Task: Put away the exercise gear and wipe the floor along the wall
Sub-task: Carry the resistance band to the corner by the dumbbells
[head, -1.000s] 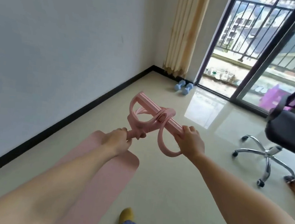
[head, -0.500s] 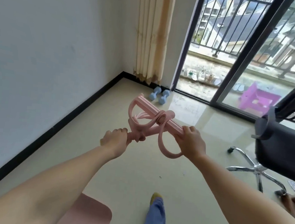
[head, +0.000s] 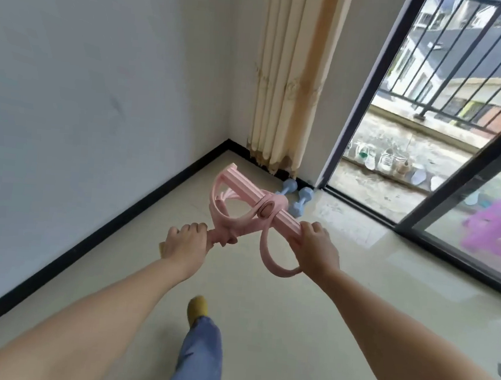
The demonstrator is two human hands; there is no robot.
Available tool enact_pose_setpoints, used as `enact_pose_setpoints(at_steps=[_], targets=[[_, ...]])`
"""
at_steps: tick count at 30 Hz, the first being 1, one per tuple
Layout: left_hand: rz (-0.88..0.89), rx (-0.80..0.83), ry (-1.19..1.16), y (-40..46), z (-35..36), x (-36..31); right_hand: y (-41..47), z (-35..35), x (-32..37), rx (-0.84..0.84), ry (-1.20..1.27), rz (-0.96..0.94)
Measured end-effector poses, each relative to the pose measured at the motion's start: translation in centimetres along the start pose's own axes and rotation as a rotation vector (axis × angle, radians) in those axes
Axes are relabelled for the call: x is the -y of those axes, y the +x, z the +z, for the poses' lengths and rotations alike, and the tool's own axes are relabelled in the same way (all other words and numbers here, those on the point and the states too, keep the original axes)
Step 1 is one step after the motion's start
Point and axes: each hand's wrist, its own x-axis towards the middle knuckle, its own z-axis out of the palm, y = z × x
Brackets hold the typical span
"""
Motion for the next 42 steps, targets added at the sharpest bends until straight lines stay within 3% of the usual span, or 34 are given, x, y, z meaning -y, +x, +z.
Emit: enact_pose_setpoints(at_steps=[5, 10, 16, 21, 28, 31, 38, 42], targets=[[-0.024, 0.071, -0.029, 12.7, 0.5, 2.9, 13.7, 2.3, 1.3, 0.011, -0.015, -0.042], [0.014, 0.102, -0.079, 27.6, -2.2, 5.2, 26.8, 2.2, 2.4, 0.019, 0.022, 0.035], [0.069, 0.254, -0.068, 41.1, -2.2, 3.4, 37.5, 3.0, -0.7, 0.07, 0.027, 0.131], [0.039, 0.385, -0.079, 51.9, 2.2, 0.8, 49.1, 6.5, -5.1, 0.231, -0.019, 0.108], [-0.033, 0.533, -0.113, 67.5, 16.0, -3.0, 65.9, 18.5, -11.9, 0.389, -0.083, 0.093], [-0.028, 0.517, -0.098, 74.3, 23.5, -3.7, 71.7, 26.3, -14.5, 0.368, -0.073, 0.128], [-0.045, 0.438, -0.133, 89.3, 48.8, -4.0, 82.7, 50.5, -20.8, 0.314, -0.068, 0.161], [-0.063, 0.32, -0.189, 95.6, 57.5, -5.8, 87.7, 59.9, -24.5, 0.243, -0.121, 0.138]])
